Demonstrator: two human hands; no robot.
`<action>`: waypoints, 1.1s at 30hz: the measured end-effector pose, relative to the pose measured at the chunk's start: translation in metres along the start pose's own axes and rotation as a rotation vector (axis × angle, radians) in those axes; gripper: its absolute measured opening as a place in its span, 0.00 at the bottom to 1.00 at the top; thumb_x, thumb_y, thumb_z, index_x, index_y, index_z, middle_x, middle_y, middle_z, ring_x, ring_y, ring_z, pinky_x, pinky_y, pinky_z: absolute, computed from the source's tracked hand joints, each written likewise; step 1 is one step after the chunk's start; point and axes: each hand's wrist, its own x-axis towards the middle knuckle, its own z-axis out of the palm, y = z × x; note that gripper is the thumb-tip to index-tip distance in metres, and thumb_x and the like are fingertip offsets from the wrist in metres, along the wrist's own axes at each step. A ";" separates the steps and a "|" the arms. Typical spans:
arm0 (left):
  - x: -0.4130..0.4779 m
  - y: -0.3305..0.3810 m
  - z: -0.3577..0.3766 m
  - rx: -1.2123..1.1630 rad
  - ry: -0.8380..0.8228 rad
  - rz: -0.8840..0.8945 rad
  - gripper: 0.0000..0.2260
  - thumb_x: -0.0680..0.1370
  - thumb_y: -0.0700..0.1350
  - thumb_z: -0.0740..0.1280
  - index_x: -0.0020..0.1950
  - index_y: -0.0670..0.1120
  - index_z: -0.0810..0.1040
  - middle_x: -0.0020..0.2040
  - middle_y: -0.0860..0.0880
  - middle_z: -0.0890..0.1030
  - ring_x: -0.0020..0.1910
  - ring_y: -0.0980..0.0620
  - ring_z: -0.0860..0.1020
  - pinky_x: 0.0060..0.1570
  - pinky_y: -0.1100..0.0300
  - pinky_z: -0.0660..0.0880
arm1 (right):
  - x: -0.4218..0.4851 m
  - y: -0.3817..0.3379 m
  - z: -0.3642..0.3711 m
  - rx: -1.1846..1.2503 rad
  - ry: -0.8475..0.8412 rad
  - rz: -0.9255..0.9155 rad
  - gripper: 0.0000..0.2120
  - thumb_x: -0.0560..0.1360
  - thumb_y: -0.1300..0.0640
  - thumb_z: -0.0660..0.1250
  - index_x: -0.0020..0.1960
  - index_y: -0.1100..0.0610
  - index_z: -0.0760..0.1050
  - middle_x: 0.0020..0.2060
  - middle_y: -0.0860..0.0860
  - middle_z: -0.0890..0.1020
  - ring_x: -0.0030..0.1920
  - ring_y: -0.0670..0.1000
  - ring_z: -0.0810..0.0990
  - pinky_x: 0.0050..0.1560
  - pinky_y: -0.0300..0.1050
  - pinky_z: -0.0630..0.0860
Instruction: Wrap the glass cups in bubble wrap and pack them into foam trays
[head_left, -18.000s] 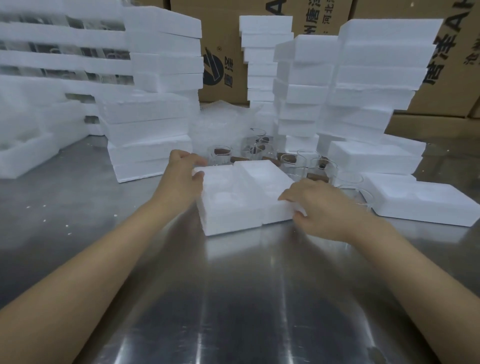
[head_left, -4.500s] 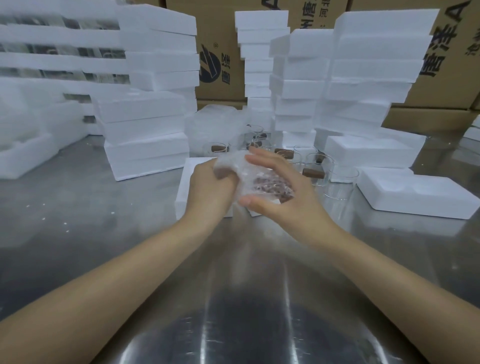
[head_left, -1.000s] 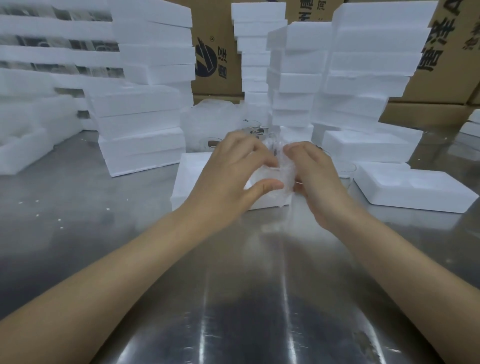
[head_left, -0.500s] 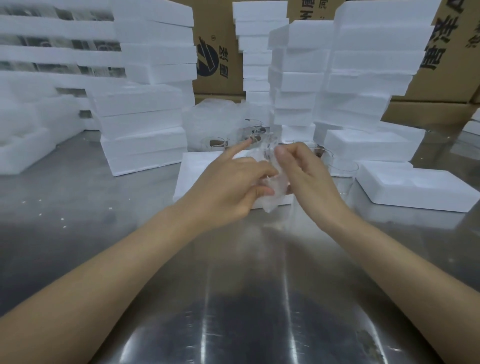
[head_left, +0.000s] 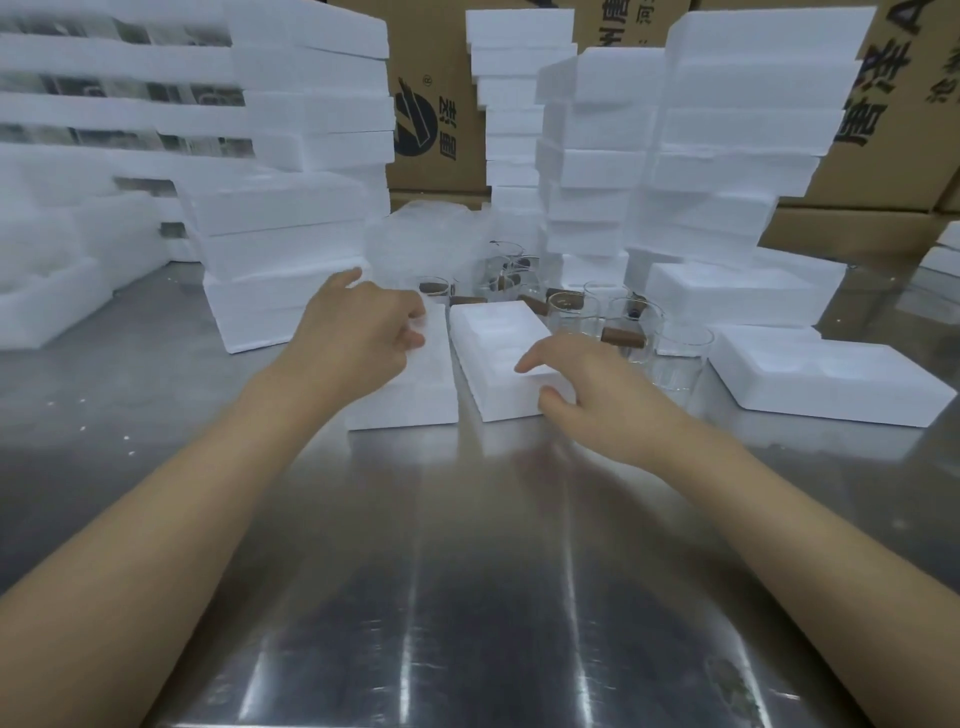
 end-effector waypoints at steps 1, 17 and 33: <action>-0.001 0.002 0.001 0.003 -0.037 -0.013 0.11 0.79 0.43 0.65 0.60 0.48 0.78 0.51 0.50 0.84 0.63 0.44 0.73 0.69 0.56 0.57 | 0.000 0.000 0.001 -0.007 -0.019 0.006 0.16 0.75 0.63 0.61 0.62 0.58 0.75 0.60 0.52 0.78 0.63 0.52 0.73 0.63 0.41 0.63; -0.003 0.011 -0.013 0.008 -0.089 0.007 0.09 0.77 0.51 0.68 0.56 0.53 0.80 0.51 0.52 0.82 0.53 0.46 0.75 0.45 0.58 0.64 | -0.002 0.004 0.001 -0.030 -0.140 0.047 0.18 0.77 0.61 0.60 0.67 0.53 0.70 0.63 0.51 0.76 0.63 0.54 0.73 0.61 0.50 0.69; -0.005 0.012 -0.013 -0.073 -0.296 0.026 0.08 0.75 0.52 0.70 0.52 0.54 0.78 0.42 0.58 0.76 0.48 0.51 0.73 0.42 0.58 0.65 | -0.001 0.009 0.005 -0.037 -0.137 0.034 0.18 0.76 0.61 0.60 0.66 0.52 0.70 0.61 0.51 0.78 0.62 0.54 0.74 0.60 0.51 0.70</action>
